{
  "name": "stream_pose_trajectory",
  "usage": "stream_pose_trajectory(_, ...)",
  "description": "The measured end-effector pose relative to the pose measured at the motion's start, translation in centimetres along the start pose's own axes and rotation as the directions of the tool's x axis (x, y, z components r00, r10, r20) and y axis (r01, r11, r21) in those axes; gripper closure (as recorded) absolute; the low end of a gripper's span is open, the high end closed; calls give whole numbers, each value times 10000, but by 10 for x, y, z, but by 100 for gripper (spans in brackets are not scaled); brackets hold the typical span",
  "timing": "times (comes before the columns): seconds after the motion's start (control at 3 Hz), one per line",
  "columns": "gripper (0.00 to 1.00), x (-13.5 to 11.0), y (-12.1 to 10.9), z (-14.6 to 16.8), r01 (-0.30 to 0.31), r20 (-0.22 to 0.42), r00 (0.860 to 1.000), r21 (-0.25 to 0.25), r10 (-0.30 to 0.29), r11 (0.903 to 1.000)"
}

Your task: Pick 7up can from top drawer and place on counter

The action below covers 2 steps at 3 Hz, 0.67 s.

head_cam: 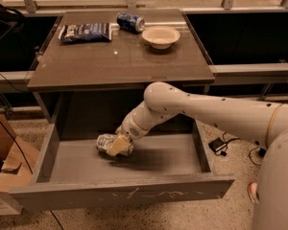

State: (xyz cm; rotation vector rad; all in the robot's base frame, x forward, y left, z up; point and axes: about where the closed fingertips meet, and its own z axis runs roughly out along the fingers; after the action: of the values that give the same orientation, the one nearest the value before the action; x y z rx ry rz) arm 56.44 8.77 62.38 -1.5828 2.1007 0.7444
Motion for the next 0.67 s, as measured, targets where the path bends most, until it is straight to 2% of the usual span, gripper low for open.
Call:
stream_pose_trajectory(0.33, 63, -6, 2, -25, -49, 129, 9999, 188, 47, 9998)
stream_pose_trajectory(0.67, 87, -26, 1, -76, 748, 242, 9968, 509, -761, 9959)
